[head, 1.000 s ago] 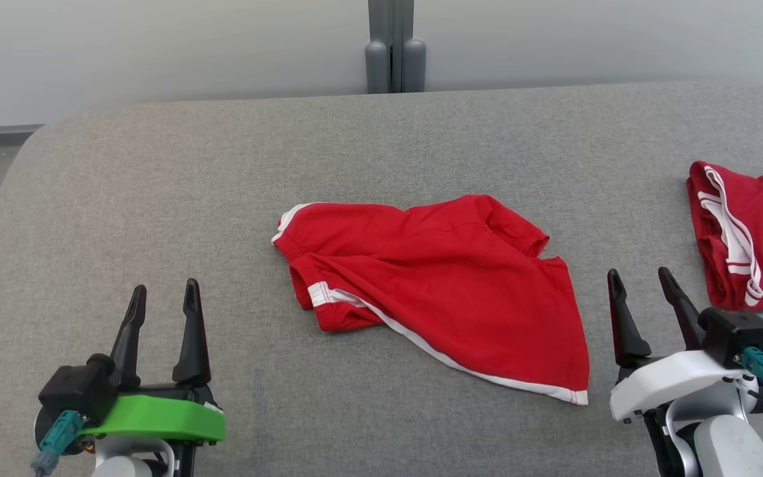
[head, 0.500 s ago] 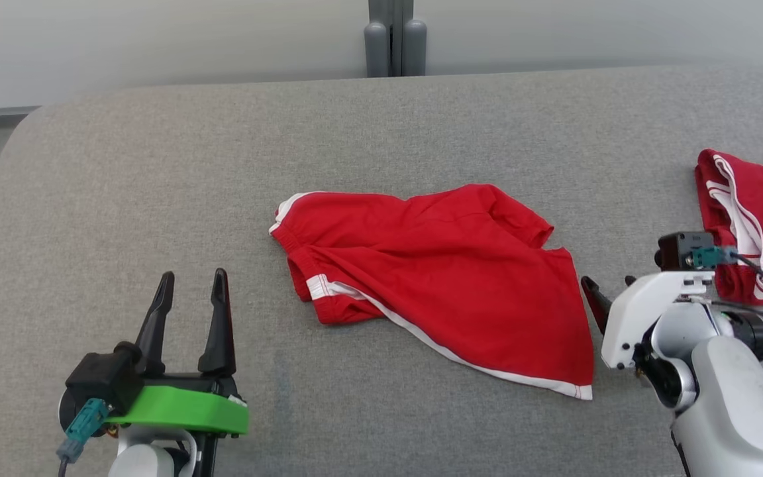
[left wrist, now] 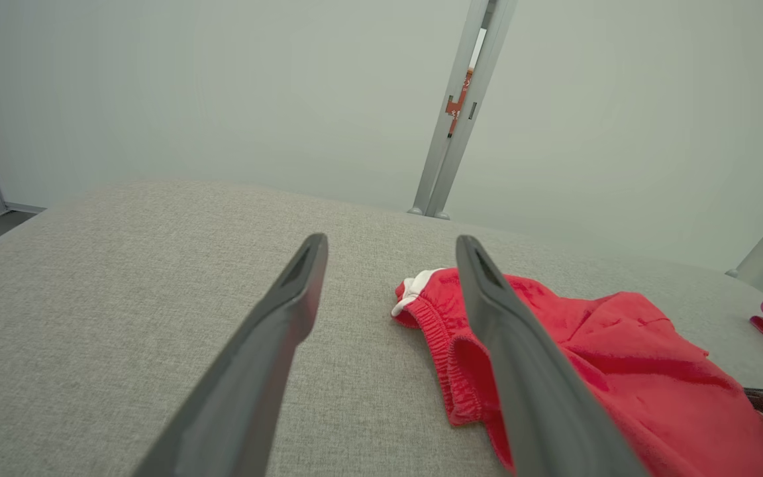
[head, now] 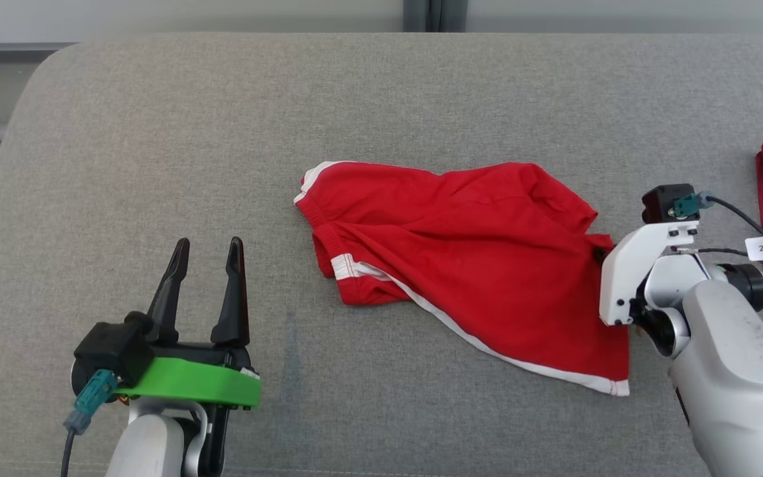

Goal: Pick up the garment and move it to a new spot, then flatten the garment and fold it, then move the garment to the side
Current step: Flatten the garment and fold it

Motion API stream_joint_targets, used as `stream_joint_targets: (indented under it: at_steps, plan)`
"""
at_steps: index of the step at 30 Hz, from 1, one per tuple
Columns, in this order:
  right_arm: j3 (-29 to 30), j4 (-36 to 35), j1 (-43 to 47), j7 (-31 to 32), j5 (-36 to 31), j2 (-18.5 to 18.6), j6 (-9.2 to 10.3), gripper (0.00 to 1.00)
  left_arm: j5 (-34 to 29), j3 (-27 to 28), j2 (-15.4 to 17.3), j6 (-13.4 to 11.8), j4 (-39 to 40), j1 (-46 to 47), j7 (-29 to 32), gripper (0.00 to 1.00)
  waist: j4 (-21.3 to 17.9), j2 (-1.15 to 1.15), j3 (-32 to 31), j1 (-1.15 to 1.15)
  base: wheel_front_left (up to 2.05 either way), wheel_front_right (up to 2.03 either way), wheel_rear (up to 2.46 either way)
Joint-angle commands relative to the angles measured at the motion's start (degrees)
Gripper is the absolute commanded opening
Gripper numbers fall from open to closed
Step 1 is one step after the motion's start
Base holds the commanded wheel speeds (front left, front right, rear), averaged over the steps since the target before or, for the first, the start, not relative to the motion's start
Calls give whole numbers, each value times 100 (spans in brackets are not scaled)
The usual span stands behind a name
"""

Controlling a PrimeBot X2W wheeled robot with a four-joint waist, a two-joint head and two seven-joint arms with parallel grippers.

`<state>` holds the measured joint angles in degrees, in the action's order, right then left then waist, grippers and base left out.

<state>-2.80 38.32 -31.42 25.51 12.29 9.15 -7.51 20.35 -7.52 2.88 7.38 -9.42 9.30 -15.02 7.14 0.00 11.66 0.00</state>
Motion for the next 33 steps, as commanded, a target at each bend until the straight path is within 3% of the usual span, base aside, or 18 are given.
stream_joint_targets:
  at_steps: [1,11,12,13,19,26,33]
  plan:
    - [71,76,-111,-152,-92,85,4,0,-24,-6,8,15,10,112,-15,100,63,0,67,0,0,0,0]
    - [563,505,-801,-950,-453,15,5,0,-20,-27,6,15,28,257,-15,100,113,0,162,0,0,0,0]
    - [606,546,-855,-1013,-482,-11,5,44,-23,-31,7,15,13,281,-15,100,110,0,165,0,0,0,0]
    - [631,568,-879,-1072,-506,-24,5,100,-25,-29,7,15,-5,303,-15,100,103,0,162,0,0,0,0]
    - [731,355,-697,-1841,-532,-13,5,100,-46,-47,11,15,-177,427,-14,100,28,0,-5,0,0,0,0]
    - [565,-741,155,-3122,-303,92,5,100,-23,108,53,15,-422,354,-15,100,-218,0,-425,0,0,0,0]
    - [261,-1763,1208,-3640,-262,186,5,100,-85,553,39,-12,-697,142,-15,100,-468,0,-761,0,0,0,0]
